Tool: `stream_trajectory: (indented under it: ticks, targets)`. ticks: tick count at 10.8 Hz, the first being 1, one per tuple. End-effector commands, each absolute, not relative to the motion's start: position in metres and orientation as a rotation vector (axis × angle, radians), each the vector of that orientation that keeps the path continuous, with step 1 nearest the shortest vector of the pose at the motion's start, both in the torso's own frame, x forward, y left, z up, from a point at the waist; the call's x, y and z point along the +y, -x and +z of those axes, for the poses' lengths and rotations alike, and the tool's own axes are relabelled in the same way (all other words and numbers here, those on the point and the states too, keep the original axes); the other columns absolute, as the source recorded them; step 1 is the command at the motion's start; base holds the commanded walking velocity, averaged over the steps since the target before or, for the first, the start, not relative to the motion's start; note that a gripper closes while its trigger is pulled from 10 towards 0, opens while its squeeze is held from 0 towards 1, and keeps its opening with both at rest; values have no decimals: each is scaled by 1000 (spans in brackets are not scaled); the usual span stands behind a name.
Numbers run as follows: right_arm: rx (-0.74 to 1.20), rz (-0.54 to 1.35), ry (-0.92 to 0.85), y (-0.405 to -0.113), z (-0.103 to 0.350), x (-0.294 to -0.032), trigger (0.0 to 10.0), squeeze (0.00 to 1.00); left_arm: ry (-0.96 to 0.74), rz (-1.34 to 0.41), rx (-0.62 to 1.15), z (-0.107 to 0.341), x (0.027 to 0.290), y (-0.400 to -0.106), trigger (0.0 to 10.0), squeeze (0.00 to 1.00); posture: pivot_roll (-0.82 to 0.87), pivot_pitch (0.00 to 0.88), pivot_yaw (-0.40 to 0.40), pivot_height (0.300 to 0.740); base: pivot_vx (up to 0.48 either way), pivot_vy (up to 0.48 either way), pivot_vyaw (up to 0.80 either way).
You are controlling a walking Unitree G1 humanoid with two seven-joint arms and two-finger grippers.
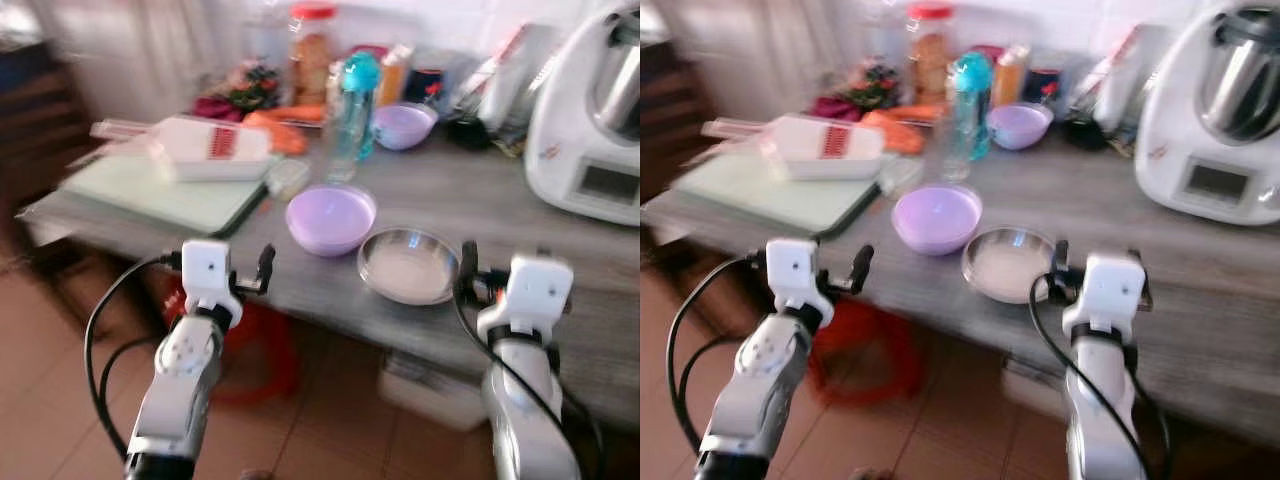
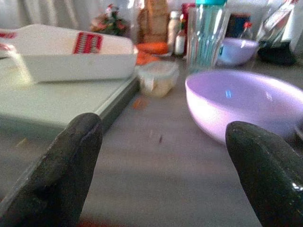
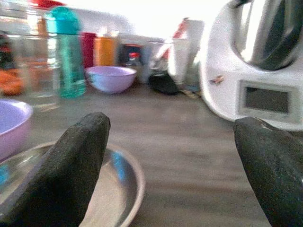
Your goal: Setting the table
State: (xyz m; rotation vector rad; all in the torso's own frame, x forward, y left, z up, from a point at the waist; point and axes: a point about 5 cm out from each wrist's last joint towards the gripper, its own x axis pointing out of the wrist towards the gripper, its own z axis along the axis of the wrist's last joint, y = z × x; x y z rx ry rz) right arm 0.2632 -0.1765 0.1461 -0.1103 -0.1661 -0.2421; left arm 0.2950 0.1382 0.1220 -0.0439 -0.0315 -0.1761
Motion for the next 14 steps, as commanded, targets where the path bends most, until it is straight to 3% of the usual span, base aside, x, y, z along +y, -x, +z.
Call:
stream_trajectory:
  ticks: [1, 9, 11, 14]
  targets:
    - [-160, -262, 129, -263, 146, -182, 10000, 0, 27, -178, -29, 123, 138, -297, 10000, 0, 44, 0, 8, 740, -334, 0, 0]
    - [-225, -208, 117, -283, 165, -183, 10000, 0, 49, -132, -34, 124, 139, -299, 10000, 0, 42, 0, -3, 740, -335, 0, 0]
    - [-244, -164, 188, -286, 167, -182, 10000, 0, 51, -135, -40, 125, 137, -302, 10000, 0, 39, 3, 3, 740, -336, 0, 0]
    - [-236, -177, 126, -287, 167, -186, 10000, 0, 54, -138, -45, 127, 136, -304, 10000, 0, 36, 0, 6, 740, -335, 0, 0]
